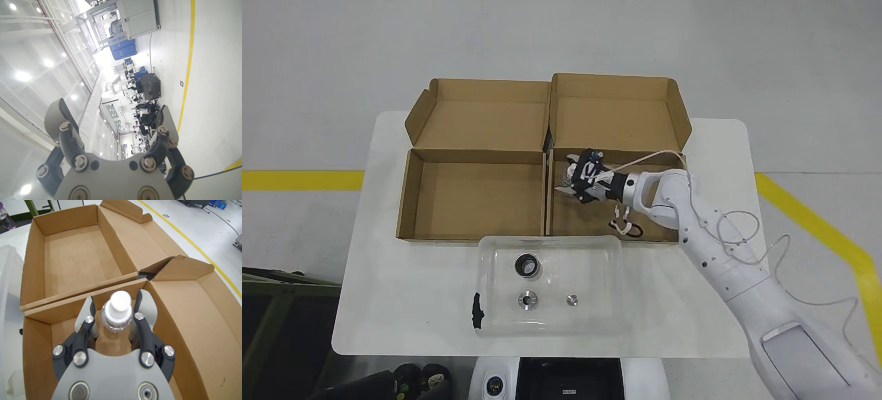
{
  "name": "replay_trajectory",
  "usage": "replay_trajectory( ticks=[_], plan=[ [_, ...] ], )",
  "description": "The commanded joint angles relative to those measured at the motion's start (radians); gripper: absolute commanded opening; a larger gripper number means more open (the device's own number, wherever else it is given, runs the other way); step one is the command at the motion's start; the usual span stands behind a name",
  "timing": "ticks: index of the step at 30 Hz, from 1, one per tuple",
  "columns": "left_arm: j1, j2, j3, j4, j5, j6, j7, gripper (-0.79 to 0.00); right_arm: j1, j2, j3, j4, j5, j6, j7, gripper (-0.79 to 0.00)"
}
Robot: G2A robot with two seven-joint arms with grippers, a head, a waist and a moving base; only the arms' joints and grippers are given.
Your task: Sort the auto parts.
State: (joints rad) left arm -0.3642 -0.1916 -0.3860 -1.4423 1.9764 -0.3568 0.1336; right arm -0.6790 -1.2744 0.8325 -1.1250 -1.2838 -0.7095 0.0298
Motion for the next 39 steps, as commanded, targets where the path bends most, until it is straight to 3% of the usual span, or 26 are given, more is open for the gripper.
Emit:
replay_trajectory(
  ticks=[1,15,29,39],
  plan=[
    [0.000,0.000,0.000,0.000,0.000,0.000,0.000,0.000,0.001,0.002,0.009,-0.012,-0.003,-0.005,-0.003,0.000],
    [0.000,0.000,0.000,0.000,0.000,0.000,0.000,0.000,-0.065,0.047,0.133,-0.303,0.019,-0.105,0.135,0.000],
    [0.000,0.000,0.000,0.000,0.000,0.000,0.000,0.000,-0.279,0.098,0.228,-0.671,0.113,-0.170,0.392,0.000],
    [0.000,0.000,0.000,0.000,0.000,0.000,0.000,0.000,-0.419,0.126,0.242,-0.803,0.111,-0.202,0.507,0.000]
  ],
)
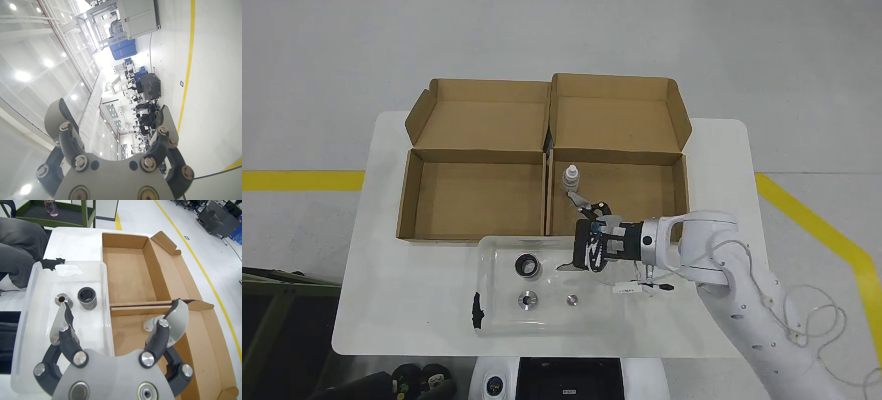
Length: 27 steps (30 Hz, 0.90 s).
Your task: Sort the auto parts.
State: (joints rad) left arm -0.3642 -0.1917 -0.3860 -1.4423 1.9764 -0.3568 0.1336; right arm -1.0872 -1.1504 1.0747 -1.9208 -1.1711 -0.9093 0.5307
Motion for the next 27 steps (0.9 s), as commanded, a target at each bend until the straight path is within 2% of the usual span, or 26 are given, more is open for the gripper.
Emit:
replay_trajectory(
  ticks=[1,12,27],
  plan=[
    [0.000,0.000,0.000,0.000,0.000,0.000,0.000,0.000,-0.023,0.004,-0.001,-0.013,-0.006,-0.004,0.013,0.000],
    [0.000,0.000,0.000,0.000,0.000,0.000,0.000,0.000,-0.107,0.031,0.003,-0.051,-0.073,-0.088,0.045,0.000],
    [0.000,0.000,0.000,0.000,0.000,0.000,0.000,0.000,-0.128,0.042,-0.067,-0.056,-0.108,-0.062,0.109,0.000]
  ],
)
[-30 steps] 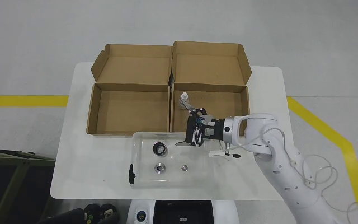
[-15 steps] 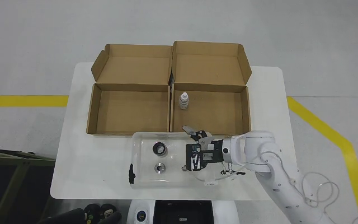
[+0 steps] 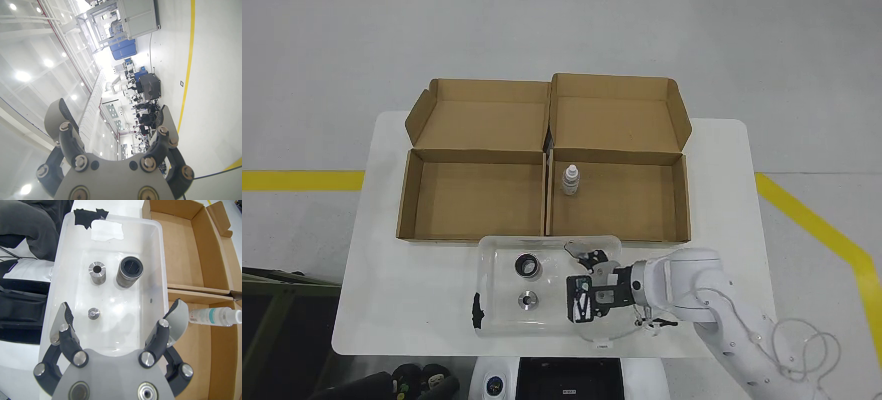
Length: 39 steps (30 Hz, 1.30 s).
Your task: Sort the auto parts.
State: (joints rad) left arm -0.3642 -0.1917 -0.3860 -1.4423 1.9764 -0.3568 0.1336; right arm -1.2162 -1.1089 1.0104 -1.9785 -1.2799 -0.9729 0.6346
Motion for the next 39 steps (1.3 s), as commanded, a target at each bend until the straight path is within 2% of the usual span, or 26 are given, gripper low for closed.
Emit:
replay_trajectory(
  ticks=[1,11,18,39],
  plan=[
    [0.000,0.000,0.000,0.000,0.000,0.000,0.000,0.000,0.002,0.001,-0.005,0.003,-0.002,0.004,0.014,0.000],
    [0.000,0.000,0.000,0.000,0.000,0.000,0.000,0.000,0.014,0.007,-0.044,-0.002,-0.020,0.017,0.092,-0.009],
    [0.000,0.000,0.000,0.000,0.000,0.000,0.000,0.000,0.042,0.004,-0.093,0.022,-0.027,0.023,0.132,-0.043],
    [0.000,0.000,0.000,0.000,0.000,0.000,0.000,0.000,0.091,0.003,-0.185,0.099,0.002,0.022,0.191,-0.292]
  ],
)
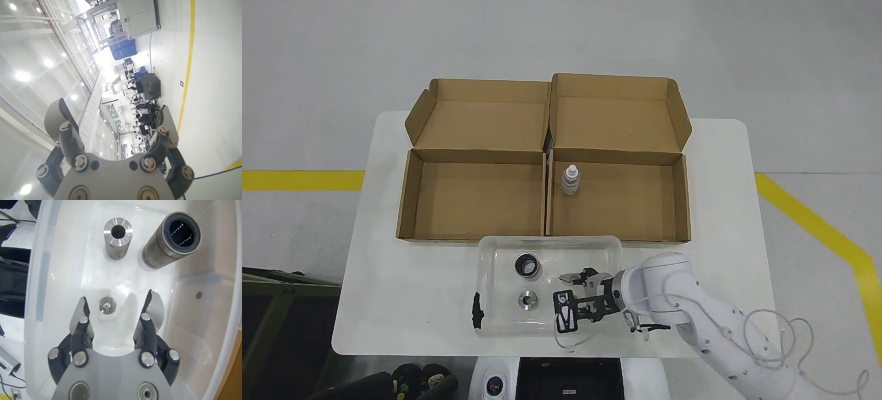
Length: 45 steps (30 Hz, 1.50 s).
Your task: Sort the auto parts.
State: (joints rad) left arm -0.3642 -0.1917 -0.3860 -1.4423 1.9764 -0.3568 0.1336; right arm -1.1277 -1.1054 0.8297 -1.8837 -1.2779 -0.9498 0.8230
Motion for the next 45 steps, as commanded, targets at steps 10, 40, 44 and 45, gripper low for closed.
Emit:
replay_trajectory(
  ticks=[10,40,44,45],
  plan=[
    [0.000,0.000,0.000,0.000,0.000,0.000,0.000,0.000,0.028,-0.001,-0.034,0.029,-0.004,0.006,0.017,-0.403],
    [0.000,0.000,0.000,0.000,0.000,0.000,0.000,0.000,0.085,0.006,-0.056,0.005,0.049,0.006,-0.024,-0.785],
    [0.000,0.000,0.000,0.000,0.000,0.000,0.000,0.000,0.087,0.010,-0.035,-0.023,0.068,0.015,-0.050,-0.785],
    [0.000,0.000,0.000,0.000,0.000,0.000,0.000,0.000,0.087,0.012,-0.029,-0.031,0.072,0.017,-0.059,-0.785]
  ],
)
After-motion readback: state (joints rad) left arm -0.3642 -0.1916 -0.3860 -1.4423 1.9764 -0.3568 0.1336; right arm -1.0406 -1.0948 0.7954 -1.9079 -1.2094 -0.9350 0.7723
